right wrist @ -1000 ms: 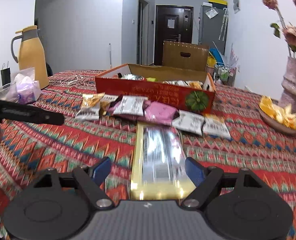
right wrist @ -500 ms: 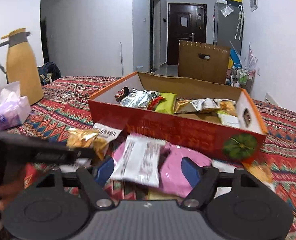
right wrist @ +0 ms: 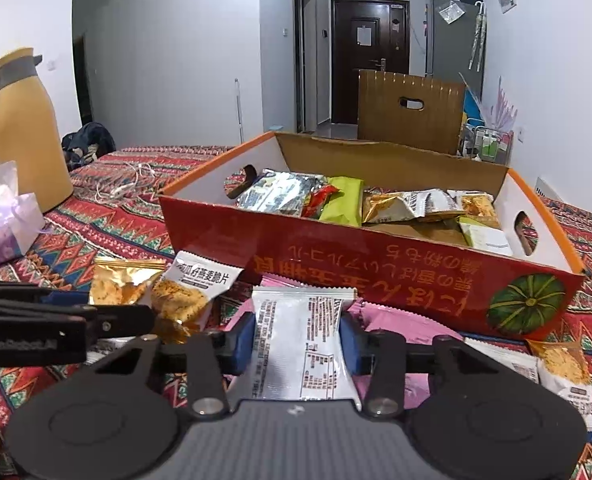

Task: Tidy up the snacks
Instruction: 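Grasp a white packet with the right tool while the left tool grasps a cracker packet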

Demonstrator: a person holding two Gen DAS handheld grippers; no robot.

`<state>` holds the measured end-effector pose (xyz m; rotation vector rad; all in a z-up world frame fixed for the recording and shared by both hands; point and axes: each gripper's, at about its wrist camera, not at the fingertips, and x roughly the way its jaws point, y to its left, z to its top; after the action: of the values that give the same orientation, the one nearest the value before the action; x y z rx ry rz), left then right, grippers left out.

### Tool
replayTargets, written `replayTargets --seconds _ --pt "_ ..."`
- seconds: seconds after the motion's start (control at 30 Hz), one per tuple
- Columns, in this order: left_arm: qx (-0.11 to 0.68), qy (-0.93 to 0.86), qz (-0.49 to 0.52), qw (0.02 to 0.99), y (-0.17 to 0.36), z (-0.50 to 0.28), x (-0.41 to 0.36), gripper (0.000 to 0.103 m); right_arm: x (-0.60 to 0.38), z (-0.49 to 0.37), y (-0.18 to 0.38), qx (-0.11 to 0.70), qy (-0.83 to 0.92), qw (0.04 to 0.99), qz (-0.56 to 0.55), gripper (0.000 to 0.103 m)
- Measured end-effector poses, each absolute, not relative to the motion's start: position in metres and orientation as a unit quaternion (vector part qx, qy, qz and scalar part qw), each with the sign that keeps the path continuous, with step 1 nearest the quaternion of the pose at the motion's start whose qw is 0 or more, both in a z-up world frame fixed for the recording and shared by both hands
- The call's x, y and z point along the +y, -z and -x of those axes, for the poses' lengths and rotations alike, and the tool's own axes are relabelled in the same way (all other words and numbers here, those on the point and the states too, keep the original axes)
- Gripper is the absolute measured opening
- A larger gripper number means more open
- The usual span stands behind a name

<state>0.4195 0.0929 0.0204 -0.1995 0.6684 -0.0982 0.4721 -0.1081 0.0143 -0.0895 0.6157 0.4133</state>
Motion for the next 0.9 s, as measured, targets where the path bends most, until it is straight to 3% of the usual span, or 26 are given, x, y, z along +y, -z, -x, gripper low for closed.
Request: replayTargets --seconds 0.37,0.9 --pt "0.304 0.073 0.101 0.945 -0.059 -0.342 0.069 0.046 -0.148 -0.376 -0.061 0.257 -0.192 0.946 0.048 0.043" --pt "0.293 0.092 0.088 0.947 -0.079 -0.242 0.022 0.046 -0.205 -0.262 -0.065 0.244 -0.174 0.954 0.029 0.043"
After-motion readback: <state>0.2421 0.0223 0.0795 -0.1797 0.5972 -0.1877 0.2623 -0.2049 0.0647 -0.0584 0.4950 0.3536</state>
